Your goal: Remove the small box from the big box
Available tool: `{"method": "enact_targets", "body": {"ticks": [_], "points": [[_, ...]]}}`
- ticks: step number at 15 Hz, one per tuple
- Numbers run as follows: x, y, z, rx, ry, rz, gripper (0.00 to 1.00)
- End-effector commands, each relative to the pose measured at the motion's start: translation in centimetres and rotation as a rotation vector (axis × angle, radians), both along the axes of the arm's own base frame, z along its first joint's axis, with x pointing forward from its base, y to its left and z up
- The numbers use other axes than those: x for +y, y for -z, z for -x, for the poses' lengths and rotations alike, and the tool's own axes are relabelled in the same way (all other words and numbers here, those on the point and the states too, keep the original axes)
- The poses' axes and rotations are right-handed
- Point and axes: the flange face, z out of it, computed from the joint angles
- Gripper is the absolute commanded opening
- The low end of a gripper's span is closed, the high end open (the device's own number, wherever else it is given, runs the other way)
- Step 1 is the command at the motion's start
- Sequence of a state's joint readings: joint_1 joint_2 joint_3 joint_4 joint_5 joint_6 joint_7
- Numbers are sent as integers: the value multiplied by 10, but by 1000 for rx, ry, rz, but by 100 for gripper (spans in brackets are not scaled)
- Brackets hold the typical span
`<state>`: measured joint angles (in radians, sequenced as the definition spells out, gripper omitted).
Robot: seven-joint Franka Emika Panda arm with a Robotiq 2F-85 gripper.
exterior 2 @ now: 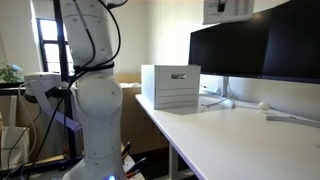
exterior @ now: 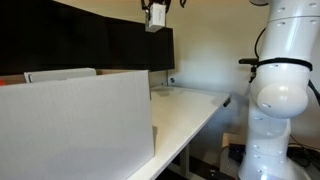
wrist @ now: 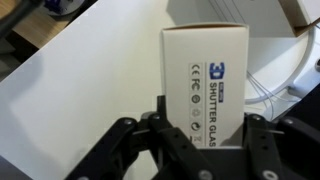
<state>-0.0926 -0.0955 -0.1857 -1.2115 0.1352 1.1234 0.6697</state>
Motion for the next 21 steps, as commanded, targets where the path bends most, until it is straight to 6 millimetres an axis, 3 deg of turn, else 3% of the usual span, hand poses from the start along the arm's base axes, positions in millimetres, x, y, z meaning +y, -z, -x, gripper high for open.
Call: {"method": "enact_targets", "body": {"ticks": [1, 6, 10, 14, 21], "points": [[-55, -7, 5, -10, 22, 45, 31], [-144, -9, 27, -32, 21, 112, 31], [-193, -10, 44, -42, 34, 135, 31], [-225, -3, 57, -26, 66, 149, 31], [-258, 1, 85, -25, 132, 153, 31]]}}
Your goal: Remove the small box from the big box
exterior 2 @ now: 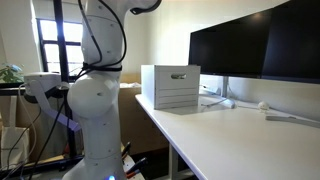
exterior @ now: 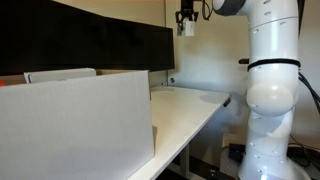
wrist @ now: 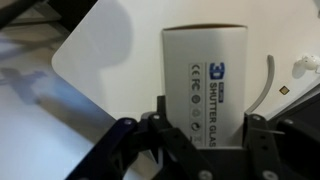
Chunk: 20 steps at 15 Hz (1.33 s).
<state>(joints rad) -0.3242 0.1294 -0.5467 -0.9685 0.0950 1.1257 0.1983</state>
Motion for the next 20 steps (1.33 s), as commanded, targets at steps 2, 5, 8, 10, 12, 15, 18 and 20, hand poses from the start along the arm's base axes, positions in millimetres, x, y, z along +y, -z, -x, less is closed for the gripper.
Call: {"method": "enact_targets", "body": {"ticks": [2, 5, 8, 10, 12, 15, 18, 20], "points": [[-18, -1, 20, -32, 9, -2, 31], [-22, 0, 36, -15, 14, -3, 31], [-22, -3, 30, -3, 39, 3, 56], [-20, -9, 37, -15, 37, 6, 56], [-19, -12, 40, -21, 37, 7, 56], [-19, -11, 40, -20, 36, 7, 31], [-23, -6, 43, -6, 35, 13, 31], [-25, 0, 46, 18, 32, 12, 31]]}}
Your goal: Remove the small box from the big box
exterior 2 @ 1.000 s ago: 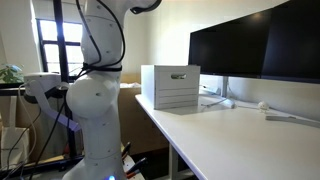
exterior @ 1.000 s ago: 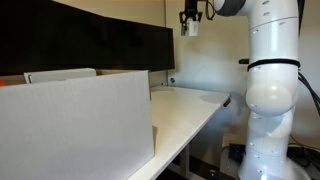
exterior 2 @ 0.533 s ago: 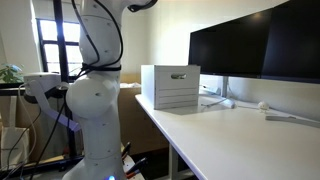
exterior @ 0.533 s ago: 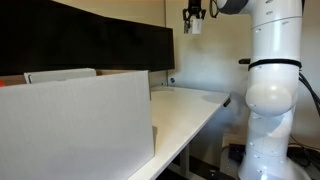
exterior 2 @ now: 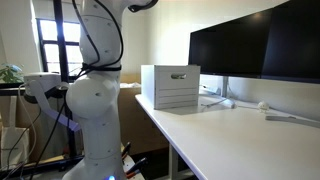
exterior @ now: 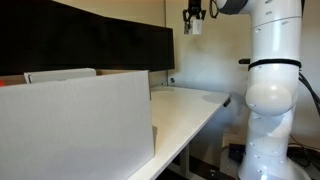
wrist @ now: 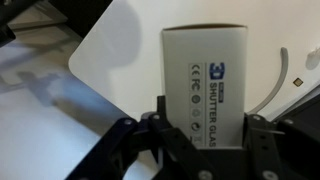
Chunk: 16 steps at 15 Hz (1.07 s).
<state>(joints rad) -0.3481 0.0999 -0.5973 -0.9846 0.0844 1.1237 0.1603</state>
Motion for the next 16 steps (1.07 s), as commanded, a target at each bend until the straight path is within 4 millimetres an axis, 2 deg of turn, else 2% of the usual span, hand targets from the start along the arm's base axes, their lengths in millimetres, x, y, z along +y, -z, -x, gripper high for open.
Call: {"method": "enact_targets", "body": {"ticks": [1, 4, 9, 16], "points": [[-4, 11, 10, 39, -11, 3, 31], [-4, 27, 17, 88, -27, -13, 31], [7, 65, 21, 182, -71, -59, 31], [22, 132, 25, 264, -99, -120, 31]]}}
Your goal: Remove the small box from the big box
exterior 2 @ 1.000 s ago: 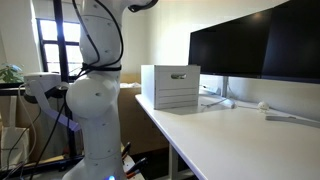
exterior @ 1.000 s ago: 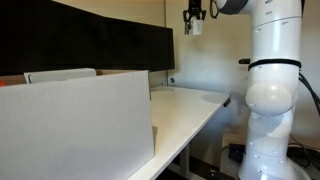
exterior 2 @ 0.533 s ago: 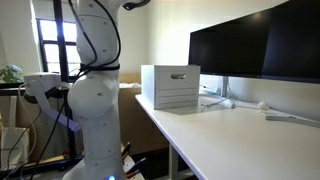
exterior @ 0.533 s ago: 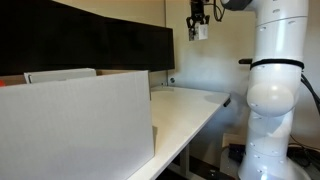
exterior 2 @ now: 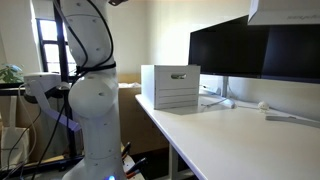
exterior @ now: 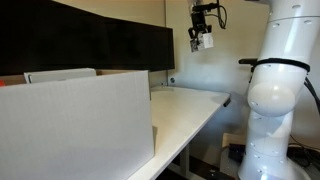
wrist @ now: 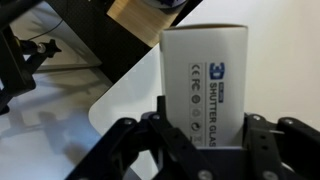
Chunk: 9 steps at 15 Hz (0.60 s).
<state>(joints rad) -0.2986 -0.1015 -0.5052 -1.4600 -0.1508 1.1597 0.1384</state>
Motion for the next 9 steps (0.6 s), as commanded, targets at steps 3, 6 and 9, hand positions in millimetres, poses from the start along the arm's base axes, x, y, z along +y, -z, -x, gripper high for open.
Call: {"method": "enact_targets", "body": {"ticks": [3, 6, 9], "points": [[11, 56, 12, -41, -31, 5, 31], [15, 83, 19, -91, -28, 3, 31], [27, 112, 20, -121, -30, -16, 31]]}}
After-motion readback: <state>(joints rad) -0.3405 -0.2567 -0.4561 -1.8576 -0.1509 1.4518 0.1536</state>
